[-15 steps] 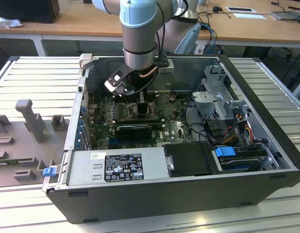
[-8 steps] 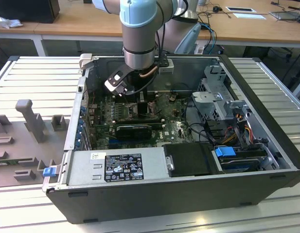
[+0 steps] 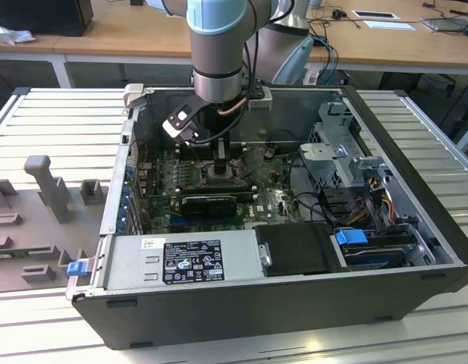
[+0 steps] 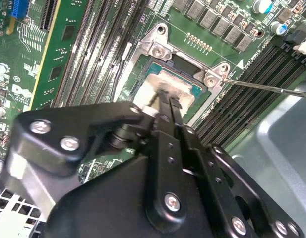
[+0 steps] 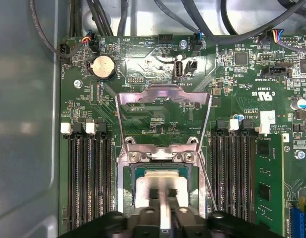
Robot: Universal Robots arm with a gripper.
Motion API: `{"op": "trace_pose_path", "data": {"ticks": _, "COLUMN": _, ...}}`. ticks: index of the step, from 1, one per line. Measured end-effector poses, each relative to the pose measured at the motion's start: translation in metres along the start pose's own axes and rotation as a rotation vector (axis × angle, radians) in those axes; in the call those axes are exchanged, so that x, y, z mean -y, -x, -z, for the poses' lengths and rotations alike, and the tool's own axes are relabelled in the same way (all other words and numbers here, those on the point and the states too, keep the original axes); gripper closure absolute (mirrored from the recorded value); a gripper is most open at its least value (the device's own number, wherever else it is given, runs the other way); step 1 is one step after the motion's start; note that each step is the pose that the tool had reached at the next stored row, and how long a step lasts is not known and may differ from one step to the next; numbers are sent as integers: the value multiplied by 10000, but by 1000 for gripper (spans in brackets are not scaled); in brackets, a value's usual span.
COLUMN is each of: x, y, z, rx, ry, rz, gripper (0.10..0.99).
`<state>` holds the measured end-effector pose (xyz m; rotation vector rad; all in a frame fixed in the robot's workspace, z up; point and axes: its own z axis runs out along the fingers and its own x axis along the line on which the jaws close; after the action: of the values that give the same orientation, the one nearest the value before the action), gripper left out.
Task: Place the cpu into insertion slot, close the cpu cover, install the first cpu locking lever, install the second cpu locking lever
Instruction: 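Place the cpu into insertion slot, then close the cpu cover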
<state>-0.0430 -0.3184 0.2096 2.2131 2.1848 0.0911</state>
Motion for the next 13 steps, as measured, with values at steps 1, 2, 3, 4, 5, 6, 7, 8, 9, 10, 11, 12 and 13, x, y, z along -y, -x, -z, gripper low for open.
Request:
{"op": "trace_pose_path", "data": {"ticks": 1, "x": 0, "y": 0, "z": 1, "rx": 1, "ry": -1, "rz": 0, "gripper": 980}}
{"op": "trace_pose_path", "data": {"ticks": 2, "x": 0, "y": 0, "z": 1, "rx": 1, "ry": -1, "rz": 0, "gripper": 980}}
{"op": "trace_pose_path", "data": {"ticks": 3, "x": 0, "y": 0, "z": 2, "rx": 2, "ry": -2, "rz": 0, "gripper": 980}}
{"op": "trace_pose_path", "data": {"ticks": 4, "x": 0, "y": 0, "z": 3, "rx": 1, "ry": -1, "rz": 0, "gripper": 980}}
{"op": "trace_pose_path", "data": {"ticks": 5, "x": 0, "y": 0, "z": 4, "rx": 1, "ry": -1, "rz": 0, "gripper": 980}}
{"op": "trace_pose_path", "data": {"ticks": 6, "x": 0, "y": 0, "z": 7, "rx": 2, "ry": -1, "rz": 0, "gripper": 980}}
{"op": "trace_pose_path", "data": {"ticks": 7, "x": -1, "y": 0, "z": 9, "rx": 2, "ry": -1, "rz": 0, "gripper": 980}}
{"op": "trace_pose_path", "data": {"ticks": 8, "x": -1, "y": 0, "z": 10, "rx": 1, "ry": -1, "rz": 0, "gripper": 980}}
{"op": "trace_pose_path", "data": {"ticks": 9, "x": -1, "y": 0, "z": 13, "rx": 3, "ry": -1, "rz": 0, "gripper": 980}}
{"op": "trace_pose_path", "data": {"ticks": 10, "x": -1, "y": 0, "z": 15, "rx": 2, "ry": -1, "rz": 0, "gripper": 980}}
{"op": "trace_pose_path", "data": {"ticks": 11, "x": -1, "y": 0, "z": 15, "rx": 1, "ry": 0, "rz": 0, "gripper": 980}}
{"op": "trace_pose_path", "data": {"ticks": 12, "x": -9, "y": 0, "z": 16, "rx": 3, "ry": -6, "rz": 2, "gripper": 980}}
{"op": "trace_pose_path", "data": {"ticks": 13, "x": -32, "y": -1, "z": 15, "rx": 3, "ry": -27, "rz": -1, "gripper": 980}}
